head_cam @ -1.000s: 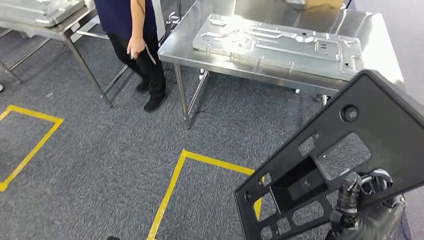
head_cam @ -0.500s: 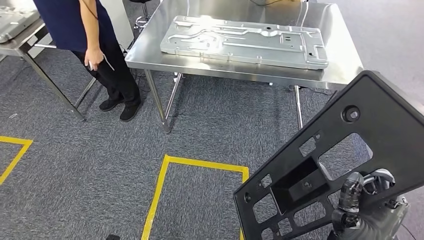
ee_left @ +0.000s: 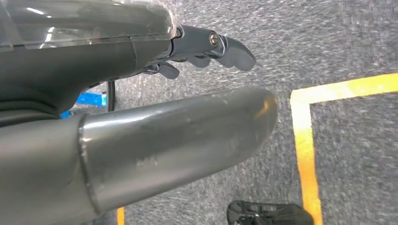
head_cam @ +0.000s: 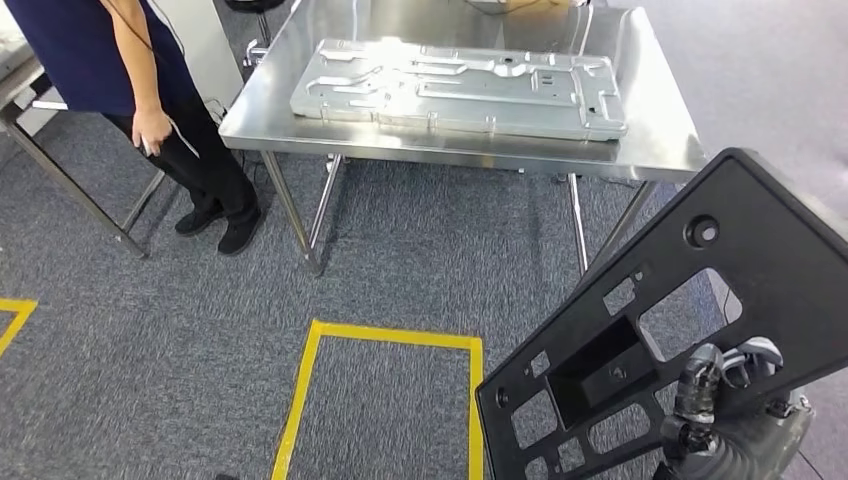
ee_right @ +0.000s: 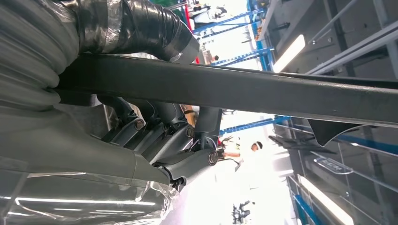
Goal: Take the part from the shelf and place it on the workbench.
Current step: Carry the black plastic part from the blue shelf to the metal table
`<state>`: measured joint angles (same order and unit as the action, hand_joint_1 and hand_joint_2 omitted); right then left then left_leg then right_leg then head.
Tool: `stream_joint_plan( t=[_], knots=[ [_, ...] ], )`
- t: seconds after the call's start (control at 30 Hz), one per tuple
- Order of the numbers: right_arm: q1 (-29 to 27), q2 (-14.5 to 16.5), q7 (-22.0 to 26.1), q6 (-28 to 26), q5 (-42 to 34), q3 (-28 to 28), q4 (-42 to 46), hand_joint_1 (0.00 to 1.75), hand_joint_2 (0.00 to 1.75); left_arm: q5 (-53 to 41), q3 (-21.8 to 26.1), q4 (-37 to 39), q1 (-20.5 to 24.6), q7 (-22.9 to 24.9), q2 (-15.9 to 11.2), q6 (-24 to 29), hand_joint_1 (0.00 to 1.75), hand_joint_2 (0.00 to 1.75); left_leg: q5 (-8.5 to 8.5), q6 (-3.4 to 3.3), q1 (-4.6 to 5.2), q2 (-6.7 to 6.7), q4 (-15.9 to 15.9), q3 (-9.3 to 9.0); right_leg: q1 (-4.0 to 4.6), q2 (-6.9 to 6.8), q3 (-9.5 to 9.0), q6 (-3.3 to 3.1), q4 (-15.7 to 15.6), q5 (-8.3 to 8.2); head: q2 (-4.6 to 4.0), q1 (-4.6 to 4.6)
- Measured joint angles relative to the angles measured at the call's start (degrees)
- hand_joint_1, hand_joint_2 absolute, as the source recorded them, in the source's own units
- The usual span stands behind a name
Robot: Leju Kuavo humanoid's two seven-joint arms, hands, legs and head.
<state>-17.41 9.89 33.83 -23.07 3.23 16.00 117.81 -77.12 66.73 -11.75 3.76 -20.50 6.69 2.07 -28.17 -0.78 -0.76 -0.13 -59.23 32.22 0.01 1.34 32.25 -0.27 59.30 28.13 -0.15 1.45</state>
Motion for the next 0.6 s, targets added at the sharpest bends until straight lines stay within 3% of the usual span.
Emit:
stream_joint_plan(
  t=[0.1,0.17,0.23,0.27,0.3,0.37,0.43,0.47,0.6],
  knots=[
    [-0.06,0.01,0.01,-0.02,0.01,0.0,0.02,1.75,1.75,-0.01,0.02,0.0,0.04,0.01,0.05,0.0,0.0,0.0,0.41,-0.78,-0.31,0.18,0.92,-0.43,-0.11,-0.18,0.26,0.93,0.9,0.8,0.0,0.02],
    [-0.08,0.01,-0.03,-0.1,0.01,0.0,0.01,1.75,1.75,-0.01,0.02,0.0,0.05,0.0,0.09,-0.01,0.0,0.0,0.66,-1.33,-0.53,0.46,1.44,-0.74,-0.35,-0.53,2.49,1.57,5.72,3.6,0.0,0.07],
    [-0.14,0.0,-0.21,-0.41,0.01,0.0,-0.09,1.75,1.75,-0.01,0.04,-0.01,0.03,0.01,0.08,-0.01,0.0,0.0,0.61,-1.53,-0.51,0.68,1.46,-0.75,-0.7,-0.69,6.22,2.11,12.73,6.53,0.0,0.09],
    [-0.19,-0.01,-0.32,-0.57,0.01,0.0,-0.17,1.75,1.75,-0.01,0.06,0.0,0.01,0.02,0.07,-0.01,0.0,0.0,0.54,-1.5,-0.5,0.74,1.44,-0.78,-0.87,-0.77,7.49,2.32,14.85,6.82,0.0,0.09],
    [-0.22,-0.01,-0.41,-0.69,0.02,0.0,-0.27,1.75,1.75,-0.01,0.08,0.0,0.0,0.02,0.07,-0.01,0.0,0.0,0.43,-1.43,-0.51,0.78,1.4,-0.86,-1.04,-0.87,7.81,2.46,14.99,6.01,0.0,0.1],
    [-0.23,-0.01,-0.5,-0.86,0.06,0.0,-0.4,1.75,1.75,-0.02,0.11,0.01,0.01,0.02,0.07,-0.04,0.0,0.0,0.08,-1.11,-0.55,0.77,1.21,-1.14,-1.3,-1.22,5.33,2.51,9.2,1.85,0.0,0.1],
    [-0.22,-0.02,-0.55,-1.16,0.25,0.0,-0.56,1.75,1.75,-0.03,0.16,0.0,0.01,0.04,0.07,-0.09,0.0,0.0,-0.36,-0.54,-0.41,0.75,0.89,-1.3,-1.2,-1.54,2.24,2.12,2.47,-0.87,0.0,0.09],
    [-0.24,-0.03,-0.56,-1.4,0.49,0.01,-0.68,1.75,1.75,-0.03,0.19,-0.01,0.0,0.06,0.05,-0.1,0.0,0.0,-0.51,-0.18,-0.32,0.76,0.81,-1.29,-1.04,-1.58,1.58,1.82,0.84,-1.16,0.0,0.07],
    [-0.51,-0.04,-0.61,-2.59,1.79,0.21,-1.43,1.75,1.75,-0.02,0.41,-0.01,0.11,0.24,0.02,-0.03,0.0,0.0,-1.23,1.18,-0.45,0.81,0.36,-1.24,-0.92,-1.31,1.33,0.3,-0.17,-1.1,0.0,0.03]
  ],
)
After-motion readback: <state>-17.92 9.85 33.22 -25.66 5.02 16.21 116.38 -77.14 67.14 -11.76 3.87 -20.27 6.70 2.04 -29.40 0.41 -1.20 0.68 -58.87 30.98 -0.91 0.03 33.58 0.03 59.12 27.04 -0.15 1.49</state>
